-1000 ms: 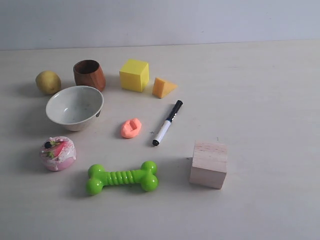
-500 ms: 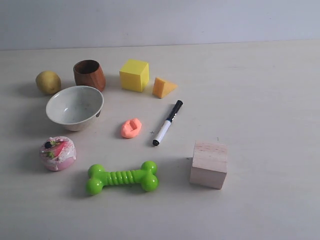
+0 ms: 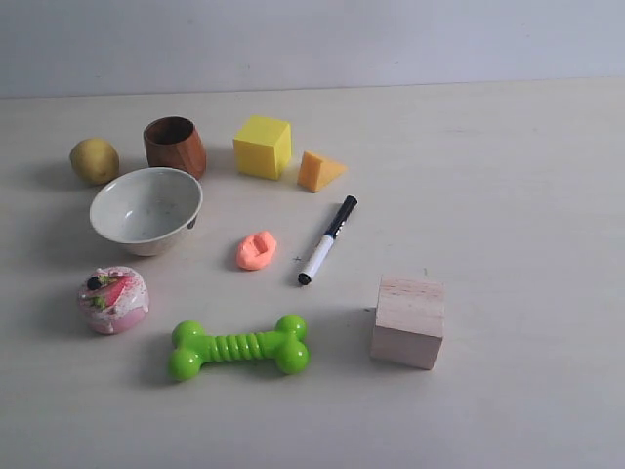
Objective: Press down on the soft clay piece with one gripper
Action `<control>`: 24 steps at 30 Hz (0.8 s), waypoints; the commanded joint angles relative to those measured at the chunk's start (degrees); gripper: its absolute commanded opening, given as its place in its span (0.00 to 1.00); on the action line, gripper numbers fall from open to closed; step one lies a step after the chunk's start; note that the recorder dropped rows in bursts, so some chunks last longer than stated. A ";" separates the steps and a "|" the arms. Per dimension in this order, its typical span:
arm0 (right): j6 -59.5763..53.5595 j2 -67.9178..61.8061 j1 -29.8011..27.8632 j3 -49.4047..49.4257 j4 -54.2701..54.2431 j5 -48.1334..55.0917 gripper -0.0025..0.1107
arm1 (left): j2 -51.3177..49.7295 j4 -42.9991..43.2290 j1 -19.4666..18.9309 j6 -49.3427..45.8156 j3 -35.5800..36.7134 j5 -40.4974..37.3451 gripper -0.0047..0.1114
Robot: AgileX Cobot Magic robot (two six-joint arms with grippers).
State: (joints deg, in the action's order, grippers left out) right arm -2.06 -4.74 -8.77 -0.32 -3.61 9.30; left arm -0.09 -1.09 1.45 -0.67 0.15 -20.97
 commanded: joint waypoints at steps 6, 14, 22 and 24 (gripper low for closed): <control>0.20 2.10 3.11 0.32 1.19 5.63 0.02 | 0.09 -0.19 0.31 -0.01 -0.15 0.64 0.04; -0.96 2.10 3.11 0.32 1.19 7.32 0.02 | 0.09 -0.19 0.31 -0.01 -0.15 0.64 0.04; -1.33 2.10 3.11 0.32 1.19 7.32 0.02 | 0.09 -0.19 0.31 -0.01 -0.15 0.64 0.04; -1.33 2.10 3.11 0.32 1.19 7.32 0.02 | 0.09 -0.19 0.31 -0.01 -0.15 0.64 0.04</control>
State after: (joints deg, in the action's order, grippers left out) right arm -2.81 -3.05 -5.86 -0.32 -2.87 16.64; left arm -0.09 -1.09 1.45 -0.67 0.15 -20.97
